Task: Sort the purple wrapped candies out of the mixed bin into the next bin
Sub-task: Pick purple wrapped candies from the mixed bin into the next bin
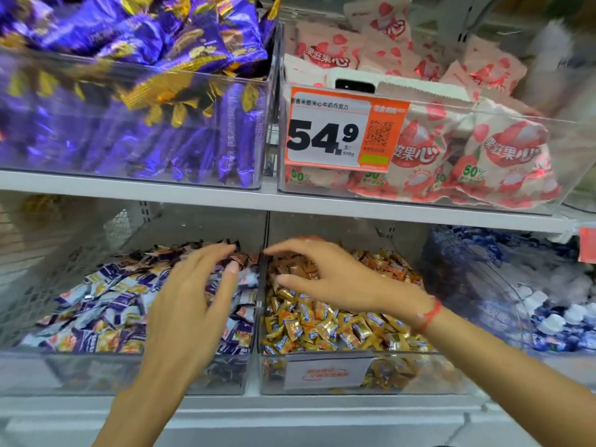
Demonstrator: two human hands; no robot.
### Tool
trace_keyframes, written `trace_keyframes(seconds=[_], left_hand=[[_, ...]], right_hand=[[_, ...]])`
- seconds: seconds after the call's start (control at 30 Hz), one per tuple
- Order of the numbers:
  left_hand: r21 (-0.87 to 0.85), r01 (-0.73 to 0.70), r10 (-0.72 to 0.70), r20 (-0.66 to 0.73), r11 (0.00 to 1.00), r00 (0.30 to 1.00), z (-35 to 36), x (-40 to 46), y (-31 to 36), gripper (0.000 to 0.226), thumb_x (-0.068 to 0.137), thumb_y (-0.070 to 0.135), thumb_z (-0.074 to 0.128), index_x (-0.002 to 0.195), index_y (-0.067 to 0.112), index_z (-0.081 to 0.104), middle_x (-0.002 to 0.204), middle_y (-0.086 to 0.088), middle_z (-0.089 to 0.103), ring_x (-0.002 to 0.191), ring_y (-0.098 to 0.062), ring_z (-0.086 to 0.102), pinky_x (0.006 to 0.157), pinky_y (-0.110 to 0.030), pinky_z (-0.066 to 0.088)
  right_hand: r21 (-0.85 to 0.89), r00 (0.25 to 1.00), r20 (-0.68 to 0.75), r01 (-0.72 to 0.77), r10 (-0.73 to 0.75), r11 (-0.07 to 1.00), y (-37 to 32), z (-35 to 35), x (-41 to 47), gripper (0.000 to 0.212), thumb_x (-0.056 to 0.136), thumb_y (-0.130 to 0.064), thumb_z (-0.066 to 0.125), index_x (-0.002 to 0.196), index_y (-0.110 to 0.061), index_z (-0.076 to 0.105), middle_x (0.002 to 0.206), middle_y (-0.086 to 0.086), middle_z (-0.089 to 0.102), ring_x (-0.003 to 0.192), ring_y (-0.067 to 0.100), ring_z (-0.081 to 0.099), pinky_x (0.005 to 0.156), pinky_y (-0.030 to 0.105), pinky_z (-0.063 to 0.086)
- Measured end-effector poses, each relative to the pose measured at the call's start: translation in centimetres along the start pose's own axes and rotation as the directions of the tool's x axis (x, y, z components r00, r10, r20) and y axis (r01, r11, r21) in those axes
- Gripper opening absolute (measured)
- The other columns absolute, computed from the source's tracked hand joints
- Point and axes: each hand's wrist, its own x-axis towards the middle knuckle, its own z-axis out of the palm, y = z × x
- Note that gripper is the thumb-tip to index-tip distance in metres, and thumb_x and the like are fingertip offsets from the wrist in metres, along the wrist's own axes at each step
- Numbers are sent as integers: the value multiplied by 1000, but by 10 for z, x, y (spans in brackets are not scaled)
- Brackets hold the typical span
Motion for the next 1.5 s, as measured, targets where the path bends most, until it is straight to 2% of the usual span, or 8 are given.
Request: trace_keyframes(seconds=[0.13,0.37,0.47,0.6,0.8,1.17,1.33,1.5], left_hand=[[15,-128,125,140,992,982,19,-8,7,52,91,61,28,130,39,54,131,31,43,116,7,43,88,-23,39],[81,-150,139,126,985,982,31,-7,6,40,92,51,37,121,35,59,130,22,52,96,-3,57,54,-17,38],[80,-151,141,114,985,983,32,-6,8,37,93,48,40,118,33,61,127,21,53,89,0,52,49,-13,34],[88,-145,136,94,986,986,33,-5,7,33,92,45,42,116,34,62,125,24,52,81,-4,54,46,-17,34],[78,-138,132,82,987,988,33,-5,8,33,92,46,41,114,35,62,122,26,52,88,0,52,49,-18,40],[70,-150,144,84,986,986,31,-6,9,32,92,46,42,115,35,62,124,25,50,77,-8,59,47,-30,49],[73,-153,147,80,986,986,32,-6,8,33,91,46,43,115,35,63,124,25,51,80,-5,57,47,-26,47],[26,-161,160,44,987,986,33,-5,11,38,91,50,45,119,32,64,128,24,50,118,-5,49,82,-28,44]], right_hand=[[-189,951,193,-207,242,960,52,-30,-51,30,88,-20,61,115,-32,66,94,-11,70,81,0,62,76,26,51],[-563,888,352,-50,294,825,87,0,-62,27,81,-14,61,105,-21,71,82,-3,67,75,14,55,55,26,34],[-177,864,419,-224,279,958,83,14,-48,28,86,-11,67,114,-14,70,97,0,74,81,6,66,75,23,54],[311,872,447,-362,201,879,77,-6,-39,34,87,-1,67,120,-9,64,115,8,69,92,4,68,87,21,54],[-456,884,437,57,167,888,98,-9,-60,24,89,-26,65,111,-33,71,97,-12,67,88,4,56,67,23,43],[-507,863,440,10,249,862,102,12,-60,26,80,-34,74,103,-23,71,97,-7,44,102,16,48,69,29,33],[7,876,390,-312,284,950,103,-9,-64,21,86,-29,72,102,-16,68,102,-1,60,93,15,54,82,29,45],[547,868,251,-492,428,677,70,-32,-60,26,89,-34,64,111,-20,63,108,-1,73,101,13,68,88,21,53]])
